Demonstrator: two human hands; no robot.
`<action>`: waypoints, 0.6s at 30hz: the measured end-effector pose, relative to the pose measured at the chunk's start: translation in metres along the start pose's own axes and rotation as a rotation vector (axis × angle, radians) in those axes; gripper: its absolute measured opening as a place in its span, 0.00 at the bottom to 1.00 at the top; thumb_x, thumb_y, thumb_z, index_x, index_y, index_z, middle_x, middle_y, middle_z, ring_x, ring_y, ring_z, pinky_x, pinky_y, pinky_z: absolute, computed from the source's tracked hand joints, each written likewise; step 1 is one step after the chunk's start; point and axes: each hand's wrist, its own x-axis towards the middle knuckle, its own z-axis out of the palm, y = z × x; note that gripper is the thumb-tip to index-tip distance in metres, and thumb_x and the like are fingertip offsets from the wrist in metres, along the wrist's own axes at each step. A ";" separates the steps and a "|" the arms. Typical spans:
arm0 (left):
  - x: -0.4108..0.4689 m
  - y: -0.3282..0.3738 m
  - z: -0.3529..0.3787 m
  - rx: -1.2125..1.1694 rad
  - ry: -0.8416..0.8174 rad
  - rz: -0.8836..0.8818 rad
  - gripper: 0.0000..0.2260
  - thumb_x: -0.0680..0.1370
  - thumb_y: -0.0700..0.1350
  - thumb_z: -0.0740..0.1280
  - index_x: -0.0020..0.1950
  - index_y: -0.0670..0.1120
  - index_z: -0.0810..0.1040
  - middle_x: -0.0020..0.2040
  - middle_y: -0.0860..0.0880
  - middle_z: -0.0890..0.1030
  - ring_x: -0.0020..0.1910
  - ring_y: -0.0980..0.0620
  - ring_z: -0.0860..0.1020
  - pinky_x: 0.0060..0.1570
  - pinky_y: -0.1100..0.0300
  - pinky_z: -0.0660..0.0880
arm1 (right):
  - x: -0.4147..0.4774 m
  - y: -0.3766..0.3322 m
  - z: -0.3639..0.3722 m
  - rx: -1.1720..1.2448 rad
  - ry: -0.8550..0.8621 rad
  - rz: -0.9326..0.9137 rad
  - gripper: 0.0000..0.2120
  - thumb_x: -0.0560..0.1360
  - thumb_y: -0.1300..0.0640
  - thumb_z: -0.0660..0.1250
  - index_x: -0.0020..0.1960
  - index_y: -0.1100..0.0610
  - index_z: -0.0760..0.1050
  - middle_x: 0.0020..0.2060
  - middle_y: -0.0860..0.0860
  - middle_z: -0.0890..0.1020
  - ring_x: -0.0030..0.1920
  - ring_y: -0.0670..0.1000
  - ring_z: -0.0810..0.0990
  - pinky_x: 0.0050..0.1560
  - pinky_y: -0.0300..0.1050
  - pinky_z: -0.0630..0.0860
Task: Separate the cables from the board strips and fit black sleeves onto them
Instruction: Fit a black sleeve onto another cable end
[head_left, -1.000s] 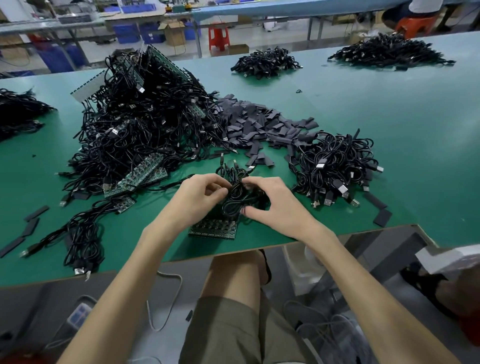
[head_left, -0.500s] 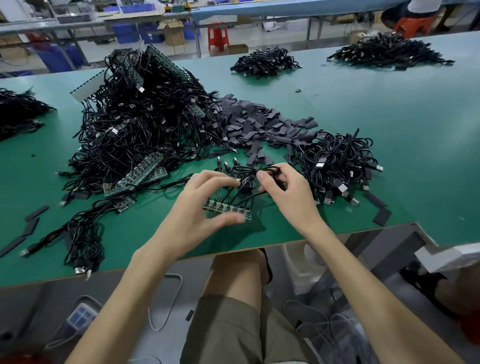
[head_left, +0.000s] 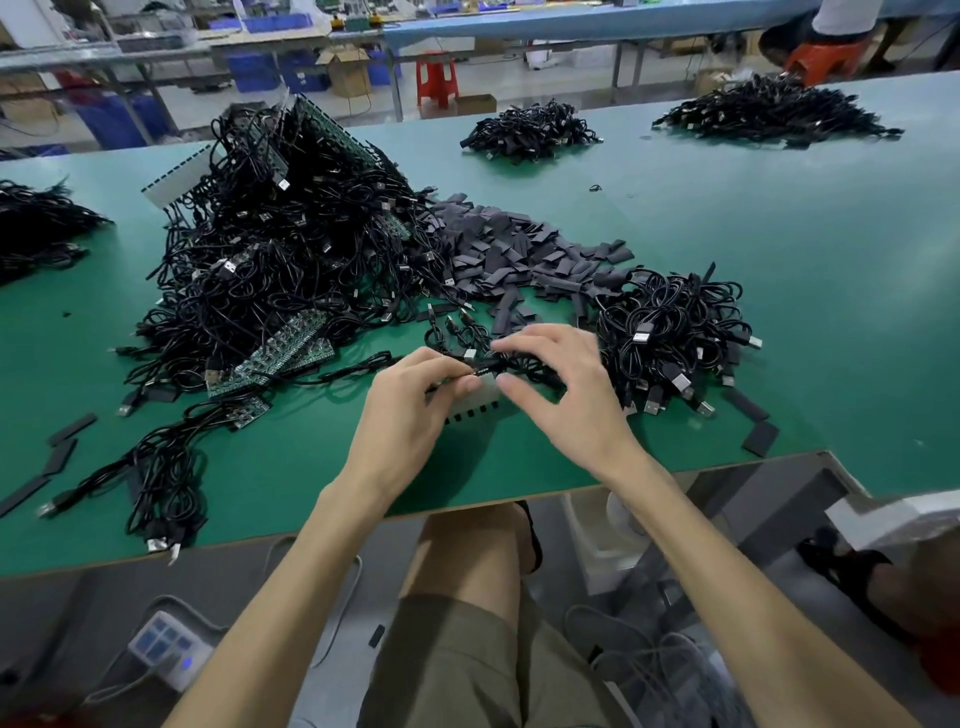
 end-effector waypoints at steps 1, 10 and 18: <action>0.000 -0.001 0.002 -0.009 -0.002 -0.006 0.06 0.80 0.47 0.72 0.51 0.46 0.86 0.46 0.57 0.80 0.47 0.61 0.78 0.46 0.67 0.72 | -0.001 -0.001 0.001 -0.018 -0.004 -0.022 0.12 0.77 0.52 0.75 0.60 0.48 0.83 0.59 0.48 0.77 0.66 0.49 0.67 0.68 0.31 0.59; -0.005 0.008 0.016 -0.030 0.153 0.016 0.04 0.78 0.41 0.74 0.48 0.41 0.86 0.48 0.48 0.79 0.48 0.52 0.76 0.49 0.66 0.73 | -0.004 -0.005 0.005 -0.234 -0.012 -0.161 0.08 0.76 0.58 0.74 0.54 0.58 0.81 0.47 0.50 0.79 0.54 0.52 0.72 0.57 0.48 0.73; -0.009 0.006 0.018 0.153 0.048 0.132 0.04 0.80 0.41 0.71 0.53 0.41 0.82 0.48 0.49 0.81 0.50 0.48 0.74 0.52 0.57 0.72 | -0.007 -0.014 0.003 -0.268 -0.057 -0.162 0.05 0.77 0.60 0.73 0.52 0.60 0.82 0.40 0.48 0.77 0.48 0.53 0.75 0.51 0.48 0.75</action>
